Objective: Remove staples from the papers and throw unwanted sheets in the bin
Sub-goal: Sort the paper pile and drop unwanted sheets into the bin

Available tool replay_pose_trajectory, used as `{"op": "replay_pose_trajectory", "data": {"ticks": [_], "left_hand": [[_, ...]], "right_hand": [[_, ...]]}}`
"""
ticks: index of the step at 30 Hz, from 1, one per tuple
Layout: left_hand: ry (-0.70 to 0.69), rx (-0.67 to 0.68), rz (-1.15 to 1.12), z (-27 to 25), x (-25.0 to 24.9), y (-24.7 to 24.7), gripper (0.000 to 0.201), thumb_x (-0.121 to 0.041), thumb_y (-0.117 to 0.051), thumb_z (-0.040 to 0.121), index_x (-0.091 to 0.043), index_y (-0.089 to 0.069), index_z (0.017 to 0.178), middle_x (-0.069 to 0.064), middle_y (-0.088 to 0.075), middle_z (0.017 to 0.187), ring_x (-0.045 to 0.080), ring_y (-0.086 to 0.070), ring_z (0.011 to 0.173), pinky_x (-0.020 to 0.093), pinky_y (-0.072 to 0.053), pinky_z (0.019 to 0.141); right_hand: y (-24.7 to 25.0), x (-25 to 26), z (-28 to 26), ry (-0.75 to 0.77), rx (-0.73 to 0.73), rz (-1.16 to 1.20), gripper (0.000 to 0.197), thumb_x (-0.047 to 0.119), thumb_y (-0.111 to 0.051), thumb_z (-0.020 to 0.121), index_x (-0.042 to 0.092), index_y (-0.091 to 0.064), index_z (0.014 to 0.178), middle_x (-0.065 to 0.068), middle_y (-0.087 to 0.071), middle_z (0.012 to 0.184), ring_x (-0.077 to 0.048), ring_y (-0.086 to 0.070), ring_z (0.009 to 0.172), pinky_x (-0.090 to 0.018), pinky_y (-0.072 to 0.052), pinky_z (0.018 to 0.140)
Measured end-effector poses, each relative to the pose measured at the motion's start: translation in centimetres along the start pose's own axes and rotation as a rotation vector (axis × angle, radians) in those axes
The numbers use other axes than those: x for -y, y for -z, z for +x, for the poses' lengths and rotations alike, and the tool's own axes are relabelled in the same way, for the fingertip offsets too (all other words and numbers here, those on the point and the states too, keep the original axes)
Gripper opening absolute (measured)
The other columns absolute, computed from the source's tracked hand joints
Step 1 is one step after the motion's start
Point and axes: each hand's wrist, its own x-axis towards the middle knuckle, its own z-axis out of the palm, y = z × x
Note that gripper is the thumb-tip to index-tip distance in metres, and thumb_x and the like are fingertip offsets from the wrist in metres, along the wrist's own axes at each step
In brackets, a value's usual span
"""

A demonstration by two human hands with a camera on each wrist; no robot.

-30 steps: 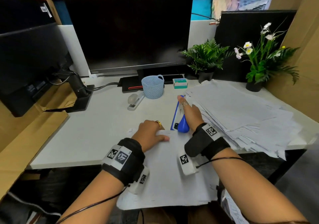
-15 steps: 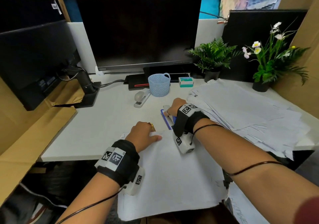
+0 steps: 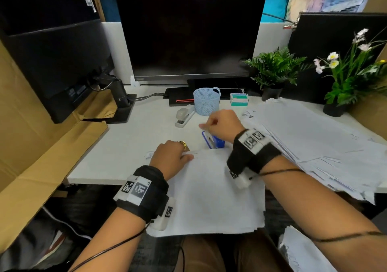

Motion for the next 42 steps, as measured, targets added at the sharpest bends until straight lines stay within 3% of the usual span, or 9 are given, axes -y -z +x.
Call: {"op": "replay_pose_trajectory", "data": {"ticks": [4,8,14,24,29,31,34,37,42], "left_hand": [[-0.182,-0.241,0.071,0.1,-0.4,0.0,0.03,-0.035,-0.047,0.096,-0.015,-0.07,0.097,0.004,-0.068,0.087,0.025,-0.061,0.082,0.03,-0.036,0.076],[-0.446,-0.4,-0.02,0.0,-1.5,-0.6,0.035,-0.041,-0.046,0.088,-0.02,-0.074,0.082,-0.004,-0.071,0.075,0.018,-0.061,0.058,0.023,-0.032,0.069],[-0.711,-0.611,-0.104,0.0,-4.0,-0.9,0.019,-0.027,-0.06,0.083,-0.017,-0.075,0.078,-0.006,-0.072,0.076,0.014,-0.061,0.06,0.024,-0.037,0.066],[-0.604,-0.618,-0.306,-0.7,-6.9,-2.3,0.016,-0.022,-0.062,0.083,-0.014,-0.072,0.073,-0.004,-0.069,0.072,0.012,-0.058,0.069,0.024,-0.044,0.068],[-0.688,-0.676,-0.083,0.0,-6.6,-2.3,0.014,-0.027,-0.068,0.084,-0.016,-0.072,0.091,0.0,-0.07,0.093,0.015,-0.057,0.092,0.03,-0.043,0.087],[-0.628,-0.686,0.011,0.3,-6.1,-1.7,0.044,-0.041,-0.074,0.077,-0.022,-0.06,0.114,0.0,-0.062,0.11,0.018,-0.053,0.106,0.037,-0.032,0.102],[-0.368,-0.5,-0.393,0.1,-6.0,-1.2,0.08,-0.051,-0.082,0.061,-0.03,-0.042,0.127,-0.008,-0.05,0.118,0.007,-0.048,0.109,0.02,-0.032,0.098],[-0.194,-0.156,-0.578,0.5,-7.2,-2.4,0.059,-0.04,-0.078,0.071,-0.031,-0.05,0.122,-0.014,-0.061,0.109,0.007,-0.058,0.1,0.015,-0.044,0.083],[-0.297,-0.103,-0.409,1.4,-11.2,-4.3,0.029,-0.031,-0.065,0.086,-0.015,-0.063,0.11,0.006,-0.069,0.099,0.025,-0.063,0.092,0.029,-0.047,0.074]], "right_hand": [[-0.4,-1.7,-5.2,0.182,0.217,0.12,0.029,0.024,-0.079,0.073,0.017,-0.07,0.1,-0.002,-0.069,0.094,-0.013,-0.062,0.088,-0.024,-0.048,0.08],[-1.1,-4.8,-7.5,0.203,-0.137,0.115,0.021,0.011,-0.076,0.074,0.025,-0.076,0.09,0.007,-0.073,0.085,-0.011,-0.066,0.082,-0.029,-0.051,0.079],[-2.4,-8.1,-11.4,0.526,-0.664,0.173,0.025,-0.002,-0.066,0.071,0.018,-0.077,0.08,0.006,-0.074,0.082,-0.01,-0.069,0.072,-0.03,-0.054,0.059],[-1.7,-9.6,-13.2,0.734,-0.921,-0.148,0.019,-0.005,-0.069,0.075,0.013,-0.077,0.077,0.003,-0.074,0.091,-0.02,-0.07,0.074,-0.029,-0.048,0.052],[-1.3,-10.8,-13.6,0.53,-0.791,0.047,0.034,-0.014,-0.062,0.063,0.016,-0.075,0.074,0.006,-0.074,0.083,-0.013,-0.069,0.074,-0.032,-0.053,0.057],[-0.5,-11.8,-14.5,0.3,-0.761,0.251,0.036,-0.008,-0.055,0.065,0.023,-0.073,0.073,0.01,-0.072,0.077,-0.008,-0.068,0.075,-0.036,-0.056,0.063],[1.5,-13.7,-16.2,0.001,-0.695,0.523,0.054,-0.017,-0.054,0.069,0.035,-0.067,0.066,0.016,-0.069,0.072,-0.001,-0.065,0.075,-0.023,-0.055,0.073],[3.1,-15.6,-17.6,-0.128,-0.717,0.642,0.055,-0.016,-0.068,0.073,0.038,-0.064,0.064,0.018,-0.065,0.068,0.003,-0.06,0.068,-0.008,-0.046,0.069],[4.8,-16.9,-20.6,-0.256,-0.7,0.388,0.062,-0.003,-0.075,0.073,0.049,-0.052,0.098,0.024,-0.06,0.1,0.004,-0.056,0.094,-0.009,-0.043,0.083]]}}
